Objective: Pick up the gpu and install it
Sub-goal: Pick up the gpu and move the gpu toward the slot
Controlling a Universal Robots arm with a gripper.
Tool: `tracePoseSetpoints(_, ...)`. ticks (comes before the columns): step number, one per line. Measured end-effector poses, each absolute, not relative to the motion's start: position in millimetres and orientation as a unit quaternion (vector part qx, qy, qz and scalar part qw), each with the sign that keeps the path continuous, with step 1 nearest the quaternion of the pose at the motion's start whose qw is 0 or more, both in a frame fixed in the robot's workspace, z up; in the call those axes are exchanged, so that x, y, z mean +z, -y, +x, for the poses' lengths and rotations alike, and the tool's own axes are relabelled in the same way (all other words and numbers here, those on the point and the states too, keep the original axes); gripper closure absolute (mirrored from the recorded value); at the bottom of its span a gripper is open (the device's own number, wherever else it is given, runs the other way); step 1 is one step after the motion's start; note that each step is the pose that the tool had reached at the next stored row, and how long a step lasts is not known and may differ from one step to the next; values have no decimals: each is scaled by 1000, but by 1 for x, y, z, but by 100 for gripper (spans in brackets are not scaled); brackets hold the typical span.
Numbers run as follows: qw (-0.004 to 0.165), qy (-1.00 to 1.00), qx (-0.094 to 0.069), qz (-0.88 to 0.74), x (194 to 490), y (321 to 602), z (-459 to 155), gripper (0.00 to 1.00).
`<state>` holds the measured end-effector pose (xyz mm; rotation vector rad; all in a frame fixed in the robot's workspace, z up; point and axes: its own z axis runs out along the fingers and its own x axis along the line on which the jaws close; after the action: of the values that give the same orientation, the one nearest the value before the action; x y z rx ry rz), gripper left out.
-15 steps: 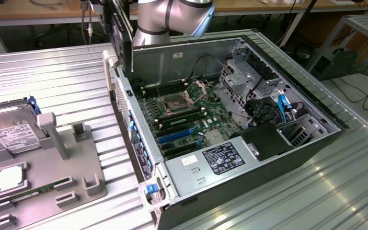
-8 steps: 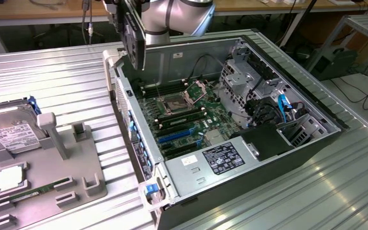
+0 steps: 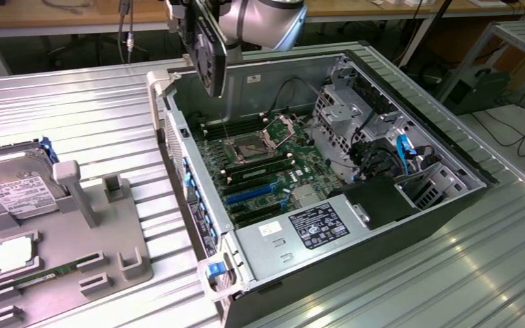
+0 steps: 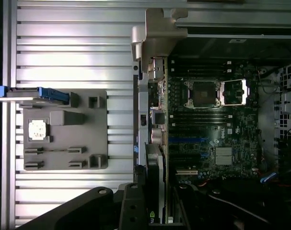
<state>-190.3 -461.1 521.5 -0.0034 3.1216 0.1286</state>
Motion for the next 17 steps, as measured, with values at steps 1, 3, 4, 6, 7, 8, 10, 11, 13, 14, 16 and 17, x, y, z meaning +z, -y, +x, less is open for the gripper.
tracePoseSetpoints(1,9,-999,41,-1,522,461,-190,73)
tracePoseSetpoints(3,9,-999,41,-1,521,462,-188,73)
tracePoseSetpoints(4,9,-999,41,-1,521,462,-186,73)
tracePoseSetpoints(6,9,-999,41,-1,521,462,-181,73)
tracePoseSetpoints(7,9,-999,41,-1,521,462,-179,73)
tracePoseSetpoints(8,9,-999,41,-1,521,462,-176,73)
tracePoseSetpoints(10,9,-999,41,-1,521,462,-171,73)
tracePoseSetpoints(11,9,-999,41,-1,521,462,-168,73)
tracePoseSetpoints(13,9,-999,41,-1,521,462,-164,73)
tracePoseSetpoints(14,9,-999,41,-1,521,462,-162,73)
tracePoseSetpoints(16,9,-999,41,-1,521,462,-155,73)
tracePoseSetpoints(17,9,-999,41,-1,521,462,-152,73)
